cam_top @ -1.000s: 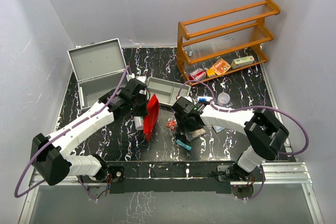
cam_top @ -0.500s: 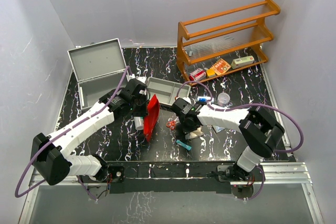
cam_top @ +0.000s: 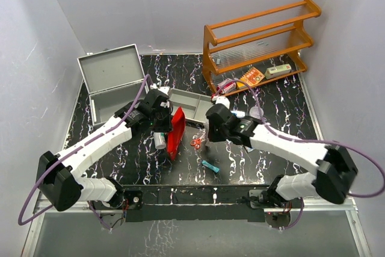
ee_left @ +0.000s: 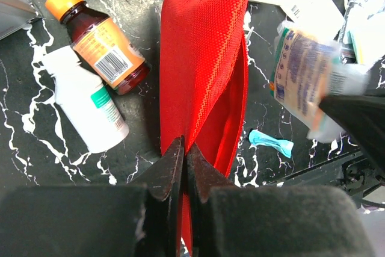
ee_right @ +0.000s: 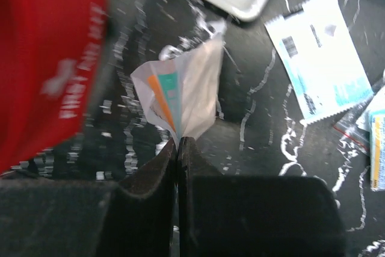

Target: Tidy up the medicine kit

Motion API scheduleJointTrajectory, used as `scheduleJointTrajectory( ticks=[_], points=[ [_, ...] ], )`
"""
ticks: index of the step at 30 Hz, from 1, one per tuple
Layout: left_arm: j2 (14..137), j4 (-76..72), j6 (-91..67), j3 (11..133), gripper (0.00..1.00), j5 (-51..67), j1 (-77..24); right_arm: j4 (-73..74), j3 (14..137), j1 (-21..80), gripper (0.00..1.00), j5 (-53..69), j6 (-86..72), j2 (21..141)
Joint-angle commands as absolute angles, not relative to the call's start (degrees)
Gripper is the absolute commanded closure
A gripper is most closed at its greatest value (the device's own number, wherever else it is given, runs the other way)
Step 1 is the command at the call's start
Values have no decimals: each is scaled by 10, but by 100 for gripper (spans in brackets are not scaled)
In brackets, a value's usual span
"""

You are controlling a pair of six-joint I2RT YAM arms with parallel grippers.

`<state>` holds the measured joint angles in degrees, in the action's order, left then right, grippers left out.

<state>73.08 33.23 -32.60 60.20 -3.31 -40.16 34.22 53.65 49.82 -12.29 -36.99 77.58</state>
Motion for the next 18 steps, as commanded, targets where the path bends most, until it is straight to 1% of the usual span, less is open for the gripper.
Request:
scheduleJointTrajectory(
  ticks=[1, 5, 8, 14, 18],
  points=[
    [733, 314, -325, 607, 100, -11, -397, 245, 533, 501, 100, -115, -419, 683],
    [736, 306, -324, 612, 100, 0, -397, 165, 511, 501, 100, -83, -449, 614],
    [737, 301, -327, 616, 100, 11, -397, 89, 497, 500, 100, -47, -466, 590],
    [738, 297, -332, 625, 100, 20, -397, 1, 495, 501, 100, 12, -522, 615],
    [739, 296, -337, 626, 100, 23, -397, -34, 493, 500, 100, 27, -537, 633]
  ],
)
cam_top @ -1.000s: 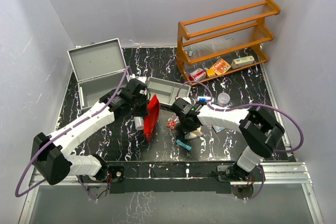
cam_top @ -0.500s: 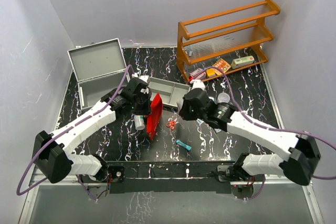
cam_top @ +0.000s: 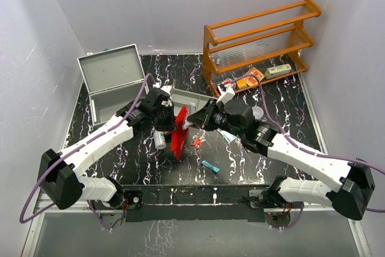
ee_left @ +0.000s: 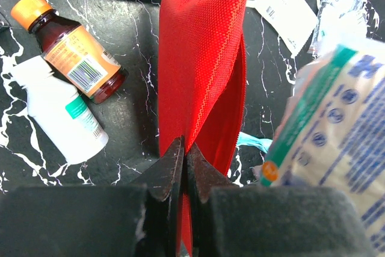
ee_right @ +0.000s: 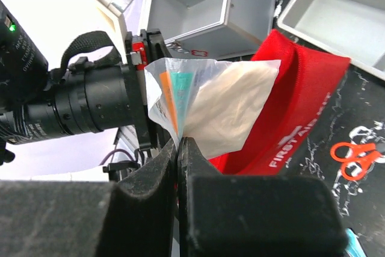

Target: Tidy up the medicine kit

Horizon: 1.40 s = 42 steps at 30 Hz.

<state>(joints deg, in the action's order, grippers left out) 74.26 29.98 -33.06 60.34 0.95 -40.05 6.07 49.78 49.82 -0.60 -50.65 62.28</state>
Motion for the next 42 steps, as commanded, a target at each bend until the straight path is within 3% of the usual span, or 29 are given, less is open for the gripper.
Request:
scheduleJointTrajectory(
  ticks=[1, 20, 26, 29, 32, 35, 42],
  points=[
    [739, 296, -338, 626, 100, 23, -397, -30, 494, 501, 100, 25, -541, 637],
    [728, 294, -345, 624, 100, 39, -397, -34, 470, 501, 100, 32, -519, 720],
    [732, 291, -343, 622, 100, 42, -397, 27, 506, 501, 75, 8, -512, 743],
    [735, 290, -340, 622, 100, 40, -397, 60, 521, 501, 58, -15, -512, 740],
    [738, 292, -336, 622, 100, 38, -397, 94, 534, 501, 53, -35, -508, 735],
    [742, 293, -334, 621, 100, 35, -397, 109, 539, 501, 56, -43, -501, 725],
    [749, 289, -330, 621, 100, 37, -397, 107, 556, 502, 86, -5, -491, 750]
  ],
)
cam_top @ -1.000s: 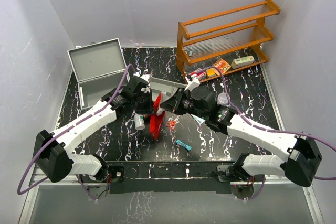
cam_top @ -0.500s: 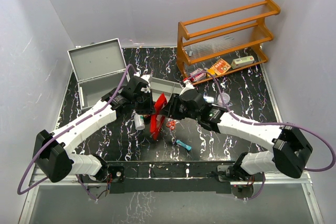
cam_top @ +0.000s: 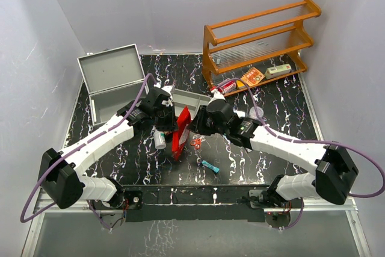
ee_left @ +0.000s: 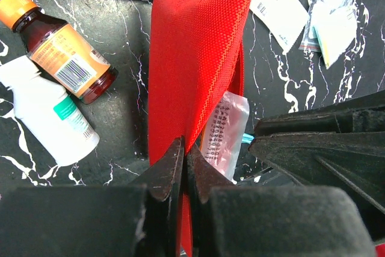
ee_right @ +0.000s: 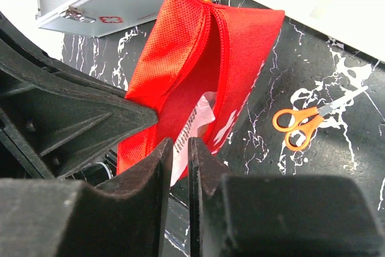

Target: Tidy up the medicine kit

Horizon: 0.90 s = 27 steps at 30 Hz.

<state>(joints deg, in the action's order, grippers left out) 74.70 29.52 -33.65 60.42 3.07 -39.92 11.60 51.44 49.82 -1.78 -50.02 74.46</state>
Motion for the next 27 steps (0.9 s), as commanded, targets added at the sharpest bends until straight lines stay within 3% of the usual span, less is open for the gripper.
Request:
scheduleJointTrajectory(
  ticks=[1, 9, 16, 27],
  points=[
    [749, 289, -330, 621, 100, 37, -397, 106, 560, 503, 87, -1, -491, 756],
    [755, 287, -329, 621, 100, 34, -397, 121, 573, 509, 89, 9, -497, 781],
    [756, 282, -331, 618, 100, 39, -397, 187, 605, 511, 79, 6, -531, 822],
    [756, 276, -334, 617, 100, 51, -397, 181, 616, 513, 81, -14, -564, 860]
  ],
)
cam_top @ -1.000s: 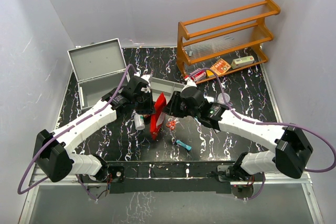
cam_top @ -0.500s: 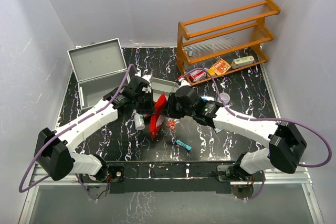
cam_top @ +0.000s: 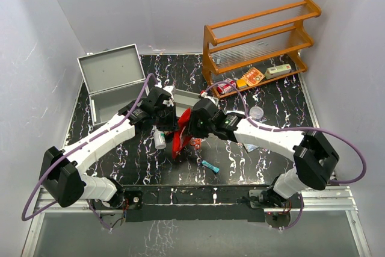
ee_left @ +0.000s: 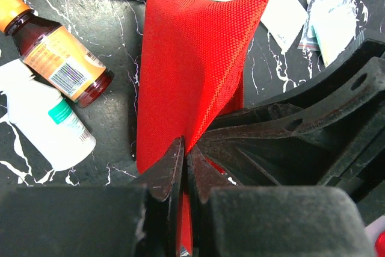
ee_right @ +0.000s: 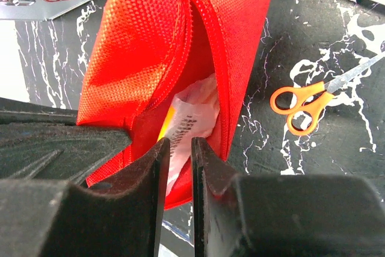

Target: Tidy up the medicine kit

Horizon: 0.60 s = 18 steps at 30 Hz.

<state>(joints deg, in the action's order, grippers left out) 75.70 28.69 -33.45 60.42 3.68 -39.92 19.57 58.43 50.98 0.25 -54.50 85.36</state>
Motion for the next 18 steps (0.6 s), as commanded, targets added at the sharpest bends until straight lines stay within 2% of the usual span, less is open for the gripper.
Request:
scheduleJointTrajectory(
  ticks=[1, 11, 18],
  points=[
    [755, 276, -334, 616, 100, 52, -397, 177, 616, 513, 80, -14, -566, 863],
    [751, 274, -338, 613, 100, 57, -397, 145, 612, 514, 81, 0, -573, 883],
    [749, 276, -337, 610, 100, 53, -397, 130, 592, 514, 83, 0, -559, 849]
  ],
)
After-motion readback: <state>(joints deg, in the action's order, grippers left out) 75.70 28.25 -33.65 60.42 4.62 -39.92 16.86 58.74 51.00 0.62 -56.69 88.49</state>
